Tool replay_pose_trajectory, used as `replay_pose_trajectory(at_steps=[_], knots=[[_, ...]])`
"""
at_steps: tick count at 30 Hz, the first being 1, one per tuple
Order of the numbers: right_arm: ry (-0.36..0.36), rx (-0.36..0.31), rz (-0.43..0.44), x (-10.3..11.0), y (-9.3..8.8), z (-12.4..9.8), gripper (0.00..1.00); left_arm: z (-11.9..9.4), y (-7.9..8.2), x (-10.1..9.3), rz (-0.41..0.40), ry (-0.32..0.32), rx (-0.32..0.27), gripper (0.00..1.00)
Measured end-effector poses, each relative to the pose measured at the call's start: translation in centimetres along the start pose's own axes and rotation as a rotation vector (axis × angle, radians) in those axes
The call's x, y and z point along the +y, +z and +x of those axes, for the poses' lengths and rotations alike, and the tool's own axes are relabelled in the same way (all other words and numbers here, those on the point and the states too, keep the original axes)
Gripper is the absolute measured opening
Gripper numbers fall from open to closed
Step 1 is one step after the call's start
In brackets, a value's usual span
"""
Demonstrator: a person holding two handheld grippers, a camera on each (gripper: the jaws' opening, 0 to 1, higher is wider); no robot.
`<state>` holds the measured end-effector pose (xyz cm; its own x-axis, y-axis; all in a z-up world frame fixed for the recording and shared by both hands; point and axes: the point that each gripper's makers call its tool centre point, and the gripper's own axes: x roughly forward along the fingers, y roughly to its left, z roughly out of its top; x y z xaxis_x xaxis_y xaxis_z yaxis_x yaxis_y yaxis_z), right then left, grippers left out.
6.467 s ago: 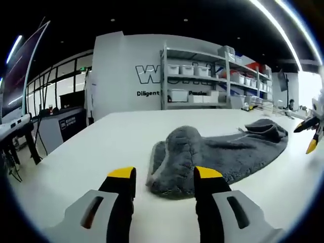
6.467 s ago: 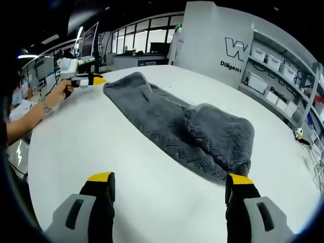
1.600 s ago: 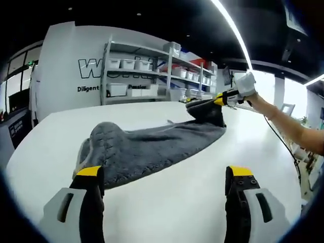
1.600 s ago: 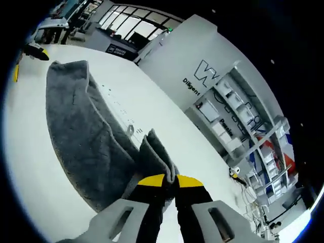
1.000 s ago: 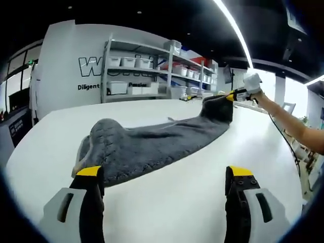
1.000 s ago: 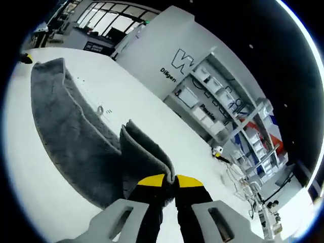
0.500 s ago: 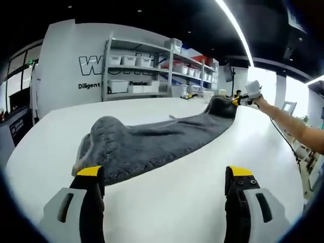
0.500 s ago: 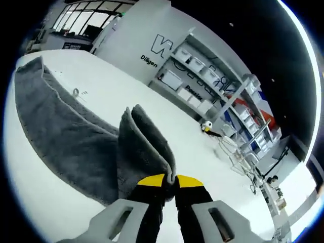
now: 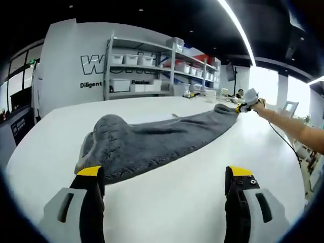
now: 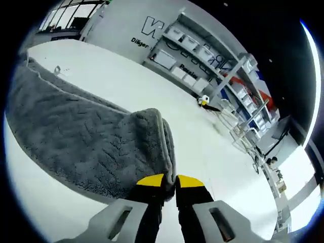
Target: Open the folded towel by lifting each exposed corner and separating the folded layers until the towel lies flat within the target outline without major curled edges
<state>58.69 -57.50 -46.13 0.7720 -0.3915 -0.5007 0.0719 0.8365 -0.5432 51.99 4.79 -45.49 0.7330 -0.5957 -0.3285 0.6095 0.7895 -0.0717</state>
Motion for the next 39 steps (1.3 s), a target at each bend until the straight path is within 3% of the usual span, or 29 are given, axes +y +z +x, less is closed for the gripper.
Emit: replay_pose_trajectory(at_steps=[5,8,12,18,22,26,29,33,39], knots=[[0.046,0.081,0.019,0.5,-2.2,1.5,0.09,0.0,0.0,0.1,-0.007,0.003,-0.004,0.97],[0.031,0.065,0.012,0.4,-2.1,1.3,0.12,-0.1,0.1,0.1,-0.007,0.003,-0.007,0.97],[-0.033,0.077,-0.012,-1.2,-1.6,0.9,0.33,-0.1,0.2,0.2,-0.009,0.003,-0.009,0.97],[-0.079,0.046,0.026,-2.9,-0.4,-1.5,0.49,-0.1,0.3,0.3,-0.010,0.003,-0.010,0.97],[0.034,-0.031,0.116,-0.9,1.5,-3.3,0.67,-0.2,0.4,0.3,-0.013,0.004,-0.014,0.97],[0.074,-0.059,0.075,0.3,2.6,-5.4,0.72,-0.2,0.4,0.2,-0.014,0.003,-0.014,0.97],[0.126,-0.116,0.109,1.4,4.1,-7.1,0.79,-0.3,0.5,0.1,-0.012,0.002,-0.016,0.97],[0.194,-0.119,0.108,2.9,4.8,-8.7,0.92,-0.3,0.5,0.2,-0.014,0.002,-0.017,0.98],[0.285,-0.147,0.117,5.3,5.7,-11.1,0.99,-0.4,0.7,0.2,-0.015,0.001,-0.021,0.98]])
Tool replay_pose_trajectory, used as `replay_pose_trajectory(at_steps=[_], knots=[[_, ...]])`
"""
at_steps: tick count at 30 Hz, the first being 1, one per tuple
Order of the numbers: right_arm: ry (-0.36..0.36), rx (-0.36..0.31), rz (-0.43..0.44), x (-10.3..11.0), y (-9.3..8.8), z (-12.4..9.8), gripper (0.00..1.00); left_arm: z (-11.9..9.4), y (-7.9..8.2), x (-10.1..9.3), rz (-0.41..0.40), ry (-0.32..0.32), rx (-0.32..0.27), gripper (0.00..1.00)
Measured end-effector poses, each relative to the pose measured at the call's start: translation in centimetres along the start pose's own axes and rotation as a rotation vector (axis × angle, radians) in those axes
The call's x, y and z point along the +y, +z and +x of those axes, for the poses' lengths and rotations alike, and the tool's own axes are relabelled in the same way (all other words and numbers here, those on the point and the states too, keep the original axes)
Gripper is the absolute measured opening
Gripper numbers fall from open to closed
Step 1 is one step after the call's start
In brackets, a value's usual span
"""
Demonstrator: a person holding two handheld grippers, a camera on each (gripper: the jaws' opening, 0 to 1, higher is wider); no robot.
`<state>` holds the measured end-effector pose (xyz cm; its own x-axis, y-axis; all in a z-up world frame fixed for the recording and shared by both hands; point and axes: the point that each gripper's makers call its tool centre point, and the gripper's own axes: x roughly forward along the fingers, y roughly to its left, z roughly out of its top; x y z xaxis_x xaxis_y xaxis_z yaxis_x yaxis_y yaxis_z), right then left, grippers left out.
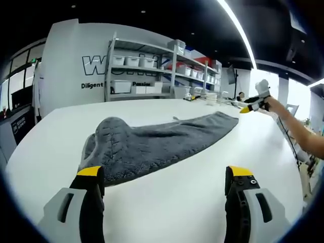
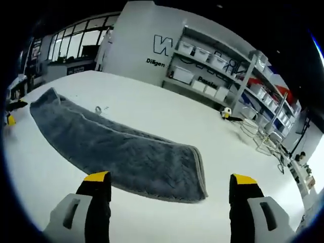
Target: Open the folded towel by lifting each exposed corner and separating the folded layers until the towel lies flat within the target outline without major curled edges
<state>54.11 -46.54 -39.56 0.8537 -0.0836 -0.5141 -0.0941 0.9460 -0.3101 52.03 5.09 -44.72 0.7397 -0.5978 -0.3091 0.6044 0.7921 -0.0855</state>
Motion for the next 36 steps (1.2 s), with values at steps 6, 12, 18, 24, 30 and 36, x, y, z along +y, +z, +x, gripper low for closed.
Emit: replay_pose_trajectory(at_steps=[6,12,18,24,30,36], knots=[[0.093,-0.017,0.040,3.4,0.4,-1.4,0.99,0.0,-0.1,0.0,-0.002,0.001,0.003,0.98],[0.168,-0.064,0.050,6.9,0.9,-2.6,0.99,-0.1,-0.1,0.1,-0.003,0.004,0.002,0.98],[0.247,-0.124,0.052,10.1,1.3,-3.2,0.99,-0.2,0.1,0.2,-0.001,0.006,-0.002,0.98],[0.312,-0.148,0.058,12.2,1.3,-2.3,0.99,-0.3,0.1,0.3,-0.004,0.010,-0.003,0.98],[0.345,-0.158,0.093,13.1,0.9,-1.6,0.99,-0.3,0.0,0.5,-0.005,0.016,0.001,0.98],[0.369,-0.160,0.091,14.0,0.1,-1.9,0.99,-0.3,0.0,0.6,-0.004,0.019,0.002,0.98]])
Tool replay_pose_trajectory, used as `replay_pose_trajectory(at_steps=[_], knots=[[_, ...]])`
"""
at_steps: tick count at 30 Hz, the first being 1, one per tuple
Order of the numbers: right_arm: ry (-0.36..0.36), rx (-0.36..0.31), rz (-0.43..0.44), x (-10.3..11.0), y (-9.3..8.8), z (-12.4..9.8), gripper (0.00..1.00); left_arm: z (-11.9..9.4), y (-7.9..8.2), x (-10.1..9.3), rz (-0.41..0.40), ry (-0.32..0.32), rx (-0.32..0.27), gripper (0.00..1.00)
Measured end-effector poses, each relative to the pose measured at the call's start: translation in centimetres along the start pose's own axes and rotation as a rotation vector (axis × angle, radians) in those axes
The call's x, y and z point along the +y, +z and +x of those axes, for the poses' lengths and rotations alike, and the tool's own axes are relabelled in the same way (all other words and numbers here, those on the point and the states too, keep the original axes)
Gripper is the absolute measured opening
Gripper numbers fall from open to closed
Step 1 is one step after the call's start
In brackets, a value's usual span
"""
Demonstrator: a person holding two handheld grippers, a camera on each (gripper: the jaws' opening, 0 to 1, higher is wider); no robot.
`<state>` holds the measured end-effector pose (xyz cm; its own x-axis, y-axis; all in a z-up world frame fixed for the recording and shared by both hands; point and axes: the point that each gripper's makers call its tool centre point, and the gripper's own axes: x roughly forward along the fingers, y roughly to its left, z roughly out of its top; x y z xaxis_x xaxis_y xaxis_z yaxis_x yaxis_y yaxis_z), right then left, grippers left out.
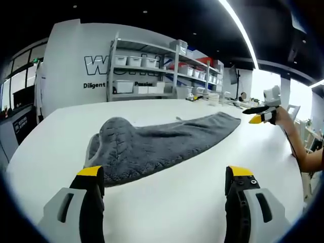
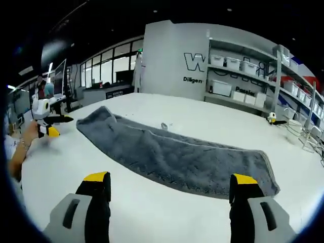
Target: Open the folded towel by lifting each exposed corner and separating the folded layers until the towel lies flat within the target outline without major curled edges
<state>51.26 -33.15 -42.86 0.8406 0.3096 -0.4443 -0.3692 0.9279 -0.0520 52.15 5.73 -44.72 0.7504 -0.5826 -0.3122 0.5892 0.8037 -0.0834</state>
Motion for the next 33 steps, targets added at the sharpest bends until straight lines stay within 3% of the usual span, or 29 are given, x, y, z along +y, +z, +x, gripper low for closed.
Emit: replay_pose_trajectory(at_steps=[12,27,33], knots=[[0.017,0.033,-0.001,0.1,-1.5,0.0,0.99,0.1,0.0,0.0,-0.002,0.002,-0.001,0.98],[0.020,0.019,-0.033,0.5,-1.1,-0.7,0.99,0.0,0.2,0.4,-0.005,0.015,-0.011,0.97],[0.033,-0.007,-0.026,0.7,-0.5,-1.0,0.99,0.2,0.1,1.6,0.020,0.064,0.000,0.96]])
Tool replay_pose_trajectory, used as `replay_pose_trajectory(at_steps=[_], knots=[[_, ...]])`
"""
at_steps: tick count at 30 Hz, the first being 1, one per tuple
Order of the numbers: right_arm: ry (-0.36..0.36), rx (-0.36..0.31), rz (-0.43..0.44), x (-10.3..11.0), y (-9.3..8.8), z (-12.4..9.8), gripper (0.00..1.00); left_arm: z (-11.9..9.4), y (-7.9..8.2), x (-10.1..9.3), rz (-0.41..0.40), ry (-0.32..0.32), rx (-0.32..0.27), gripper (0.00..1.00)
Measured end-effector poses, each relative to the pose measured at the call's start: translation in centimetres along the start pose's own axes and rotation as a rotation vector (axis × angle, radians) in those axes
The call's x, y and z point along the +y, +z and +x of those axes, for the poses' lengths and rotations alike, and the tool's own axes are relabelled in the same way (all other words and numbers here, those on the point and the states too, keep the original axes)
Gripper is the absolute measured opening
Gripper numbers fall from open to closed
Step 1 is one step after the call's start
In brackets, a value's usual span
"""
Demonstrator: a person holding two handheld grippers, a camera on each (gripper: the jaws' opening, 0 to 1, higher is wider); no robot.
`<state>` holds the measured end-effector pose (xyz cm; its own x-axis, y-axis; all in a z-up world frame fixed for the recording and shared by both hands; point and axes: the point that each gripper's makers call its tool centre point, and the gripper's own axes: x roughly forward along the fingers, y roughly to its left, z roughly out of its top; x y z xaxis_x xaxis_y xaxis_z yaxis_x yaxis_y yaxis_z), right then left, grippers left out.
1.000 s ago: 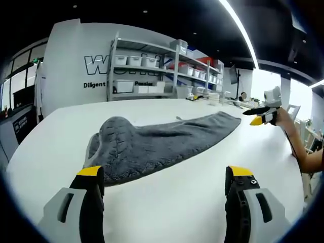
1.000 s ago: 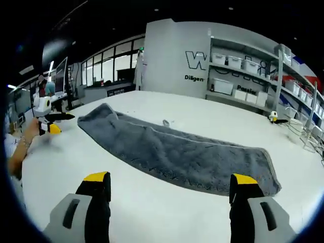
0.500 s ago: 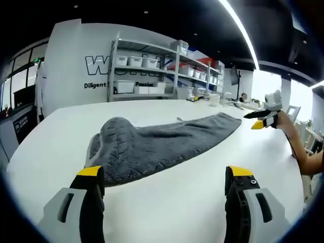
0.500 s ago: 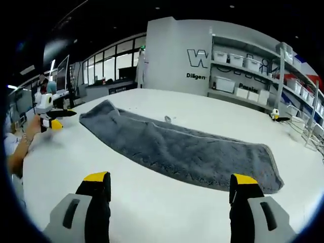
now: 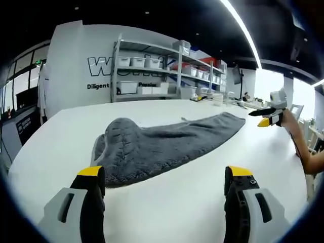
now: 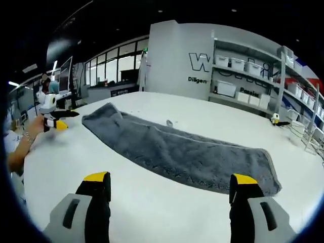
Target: Open the folded towel by lifting each exposed corner and separating the folded layers until the towel lies flat within the target outline without major curled edges
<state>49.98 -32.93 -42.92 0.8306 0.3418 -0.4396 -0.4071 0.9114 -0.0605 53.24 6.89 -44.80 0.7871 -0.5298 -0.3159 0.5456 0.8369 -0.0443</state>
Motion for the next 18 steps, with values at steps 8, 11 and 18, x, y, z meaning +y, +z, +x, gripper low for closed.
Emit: replay_pose_trajectory(at_steps=[8,11,18], knots=[[0.031,-0.010,-0.024,1.2,0.4,0.0,0.99,0.1,0.9,0.1,0.043,0.027,0.002,0.96],[0.046,-0.018,-0.030,1.9,0.4,0.3,0.99,0.2,1.8,0.4,0.070,0.040,0.008,0.97],[0.083,-0.016,-0.051,3.3,0.4,0.6,0.99,1.4,3.9,2.0,0.097,0.081,0.012,0.94]])
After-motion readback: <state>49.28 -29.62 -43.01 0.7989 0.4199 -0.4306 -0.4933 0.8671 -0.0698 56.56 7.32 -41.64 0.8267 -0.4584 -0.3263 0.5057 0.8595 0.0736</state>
